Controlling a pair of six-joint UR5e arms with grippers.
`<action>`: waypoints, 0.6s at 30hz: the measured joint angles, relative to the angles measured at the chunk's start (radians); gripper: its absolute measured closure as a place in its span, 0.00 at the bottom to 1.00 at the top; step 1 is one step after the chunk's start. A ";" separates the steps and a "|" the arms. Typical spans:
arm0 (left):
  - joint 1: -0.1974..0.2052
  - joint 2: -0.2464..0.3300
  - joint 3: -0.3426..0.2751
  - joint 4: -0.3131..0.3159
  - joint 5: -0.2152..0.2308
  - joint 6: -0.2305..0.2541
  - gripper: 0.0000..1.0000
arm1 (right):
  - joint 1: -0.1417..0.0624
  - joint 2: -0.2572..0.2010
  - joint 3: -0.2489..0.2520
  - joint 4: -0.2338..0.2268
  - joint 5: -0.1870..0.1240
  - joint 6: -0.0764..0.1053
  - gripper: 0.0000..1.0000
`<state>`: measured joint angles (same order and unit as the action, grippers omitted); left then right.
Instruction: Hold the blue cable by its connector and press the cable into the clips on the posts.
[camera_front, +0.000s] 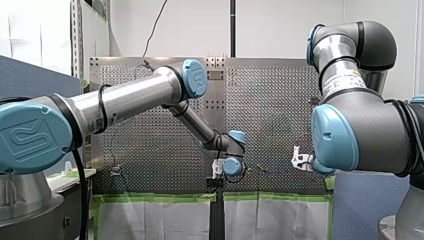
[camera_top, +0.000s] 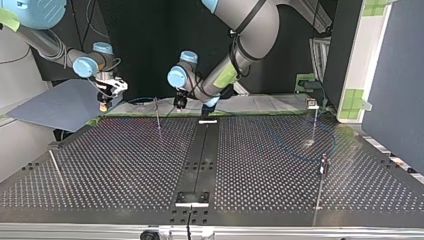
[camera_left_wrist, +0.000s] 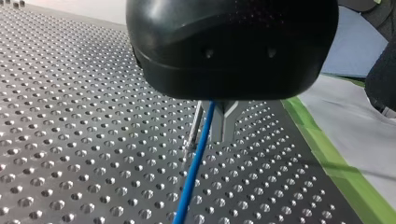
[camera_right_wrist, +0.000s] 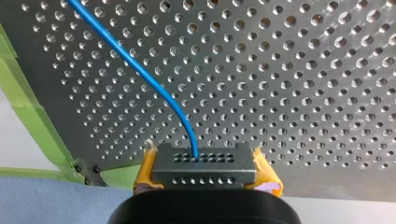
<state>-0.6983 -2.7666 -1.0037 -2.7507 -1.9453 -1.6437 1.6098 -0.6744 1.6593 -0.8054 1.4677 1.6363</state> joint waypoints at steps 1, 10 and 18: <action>0.002 0.000 0.001 0.000 0.002 0.000 1.00 | -0.001 0.000 0.000 0.000 0.002 0.000 1.00; 0.019 -0.027 0.040 0.005 0.027 -0.010 1.00 | -0.005 0.001 -0.001 -0.017 0.009 0.002 1.00; 0.040 -0.047 0.105 -0.010 0.035 -0.016 1.00 | -0.005 0.002 -0.002 -0.049 -0.003 0.003 1.00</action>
<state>-0.6578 -2.8133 -0.8990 -2.7607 -1.9108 -1.6593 1.6046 -0.6723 1.6570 -0.8549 1.4649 1.6388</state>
